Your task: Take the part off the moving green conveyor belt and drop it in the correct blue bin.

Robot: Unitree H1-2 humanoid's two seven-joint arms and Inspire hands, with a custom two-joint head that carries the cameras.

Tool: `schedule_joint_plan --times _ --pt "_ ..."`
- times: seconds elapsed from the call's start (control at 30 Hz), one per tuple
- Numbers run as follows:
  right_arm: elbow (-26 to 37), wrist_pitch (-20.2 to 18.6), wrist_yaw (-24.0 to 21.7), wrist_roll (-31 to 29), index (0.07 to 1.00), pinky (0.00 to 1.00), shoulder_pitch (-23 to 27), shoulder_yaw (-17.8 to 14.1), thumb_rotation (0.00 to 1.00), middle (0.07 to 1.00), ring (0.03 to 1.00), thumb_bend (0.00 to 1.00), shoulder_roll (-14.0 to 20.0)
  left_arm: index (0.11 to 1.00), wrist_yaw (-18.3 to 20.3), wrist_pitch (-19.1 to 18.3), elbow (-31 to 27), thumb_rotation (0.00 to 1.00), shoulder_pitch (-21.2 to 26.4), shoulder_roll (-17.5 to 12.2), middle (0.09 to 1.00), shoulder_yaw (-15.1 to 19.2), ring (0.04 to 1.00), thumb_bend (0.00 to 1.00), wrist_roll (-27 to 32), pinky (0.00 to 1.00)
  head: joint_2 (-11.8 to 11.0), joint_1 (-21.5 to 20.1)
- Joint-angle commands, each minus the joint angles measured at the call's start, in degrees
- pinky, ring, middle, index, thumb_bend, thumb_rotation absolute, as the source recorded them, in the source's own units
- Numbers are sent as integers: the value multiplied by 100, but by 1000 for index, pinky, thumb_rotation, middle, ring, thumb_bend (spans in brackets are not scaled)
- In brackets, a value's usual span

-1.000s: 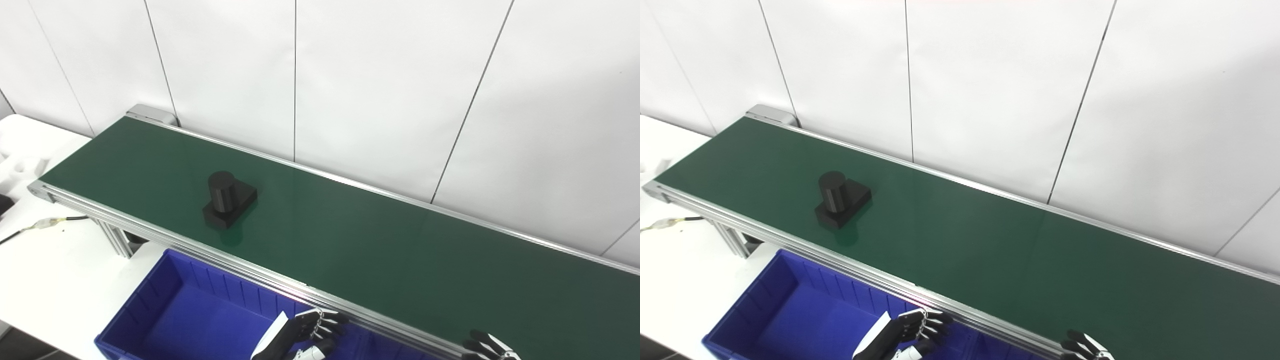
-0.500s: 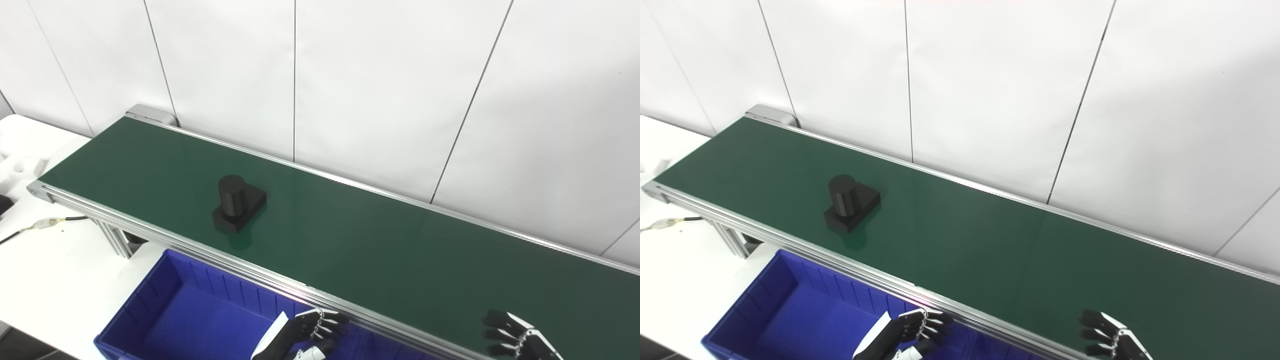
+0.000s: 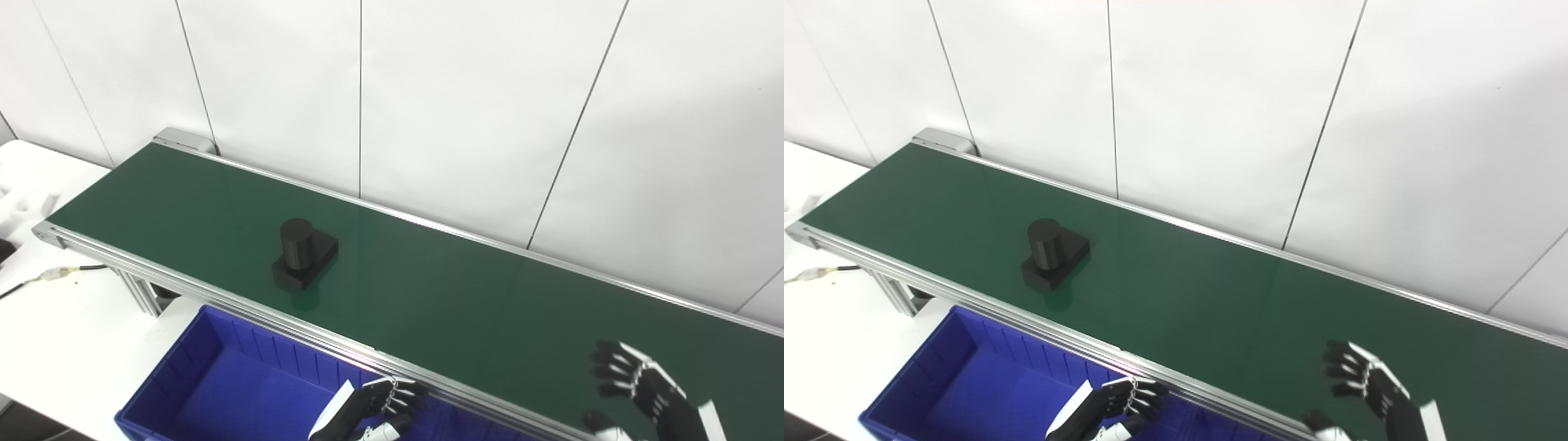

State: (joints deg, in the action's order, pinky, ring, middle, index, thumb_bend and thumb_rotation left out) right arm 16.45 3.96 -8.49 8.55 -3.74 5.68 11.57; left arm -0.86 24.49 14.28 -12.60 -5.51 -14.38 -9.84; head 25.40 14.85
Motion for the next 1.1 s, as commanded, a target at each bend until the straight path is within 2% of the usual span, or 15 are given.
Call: schedule_joint_plan --times 0.0,0.27,0.53,0.7,0.9,1.07 --pt "92 -128 -5 85 774 595 165 -13 500 735 698 682 -1 714 -108 241 -54 863 114 -11 662 4 592 739 50 507 3 1" --pt "-135 -342 25 444 778 607 507 136 506 746 709 665 -97 714 -113 242 33 864 183 -42 660 -3 588 728 76 507 -38 -15" --pt "-487 -282 -21 469 819 677 843 244 365 780 757 607 -145 713 -101 241 39 853 197 -50 656 22 585 712 116 508 -46 -62" --pt "-803 -178 0 467 837 698 1036 337 315 793 777 601 -233 717 -63 240 55 857 207 -77 659 55 588 717 151 509 -36 -159" --pt "-1347 -16 79 681 853 715 1284 493 383 814 806 625 -289 716 -77 241 92 857 235 -97 657 55 586 709 170 504 -66 -176" --pt "-1910 201 203 779 853 729 1502 569 379 818 810 630 -324 717 -55 242 114 855 254 -97 660 56 590 710 207 505 -66 -192"
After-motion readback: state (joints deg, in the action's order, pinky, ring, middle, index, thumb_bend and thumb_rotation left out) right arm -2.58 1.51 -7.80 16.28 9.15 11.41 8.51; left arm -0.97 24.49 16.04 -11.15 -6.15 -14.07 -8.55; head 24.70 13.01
